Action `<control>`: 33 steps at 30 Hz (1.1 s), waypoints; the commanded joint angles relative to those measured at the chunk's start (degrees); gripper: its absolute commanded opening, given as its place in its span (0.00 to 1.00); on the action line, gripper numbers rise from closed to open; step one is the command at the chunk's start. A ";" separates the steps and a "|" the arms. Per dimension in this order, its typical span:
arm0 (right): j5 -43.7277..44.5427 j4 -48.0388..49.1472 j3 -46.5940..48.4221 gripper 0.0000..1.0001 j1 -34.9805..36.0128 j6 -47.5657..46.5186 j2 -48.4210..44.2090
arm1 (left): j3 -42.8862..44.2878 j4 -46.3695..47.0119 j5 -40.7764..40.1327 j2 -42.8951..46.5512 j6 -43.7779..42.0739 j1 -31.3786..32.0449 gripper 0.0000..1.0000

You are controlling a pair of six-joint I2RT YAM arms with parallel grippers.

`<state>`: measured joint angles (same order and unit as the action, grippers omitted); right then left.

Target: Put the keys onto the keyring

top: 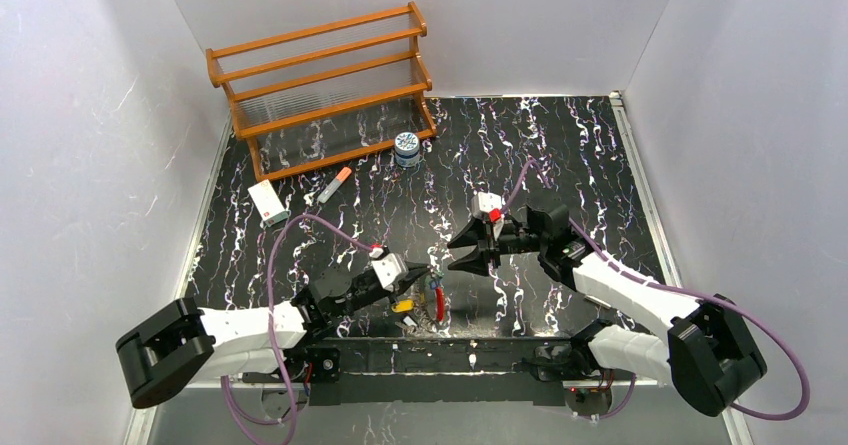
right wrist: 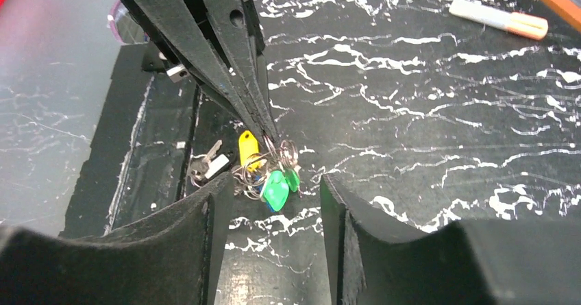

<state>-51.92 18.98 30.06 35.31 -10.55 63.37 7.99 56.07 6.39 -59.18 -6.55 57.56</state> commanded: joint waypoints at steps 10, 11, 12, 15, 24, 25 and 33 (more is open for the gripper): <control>-8.83 16.31 0.09 0.45 -0.16 9.92 5.21 | -2.72 16.14 1.68 -0.10 1.43 0.10 0.00; -9.25 16.61 0.17 0.44 -0.09 10.08 5.77 | -2.72 16.44 1.77 -0.25 1.52 0.10 0.00; -9.55 16.92 0.27 0.43 -0.12 10.10 6.28 | -2.65 16.63 1.78 -0.38 1.61 0.10 0.00; -9.40 18.59 0.19 0.42 -0.07 11.88 7.04 | -2.63 16.96 1.88 -0.66 1.88 0.10 0.00; -9.46 22.25 0.62 0.42 0.00 13.78 9.56 | -2.63 17.41 2.48 -1.03 2.97 0.10 0.00; -9.56 22.69 0.73 0.42 0.07 14.03 9.84 | -2.67 17.49 2.55 -1.10 3.06 0.10 0.00; -9.60 25.20 0.79 0.42 1.41 15.22 11.96 | -2.81 17.89 2.75 -0.85 3.35 0.10 0.00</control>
<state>-60.58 39.59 29.30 35.86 3.49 74.48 5.34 70.30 8.69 -60.55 -3.40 57.56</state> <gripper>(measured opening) 0.424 0.010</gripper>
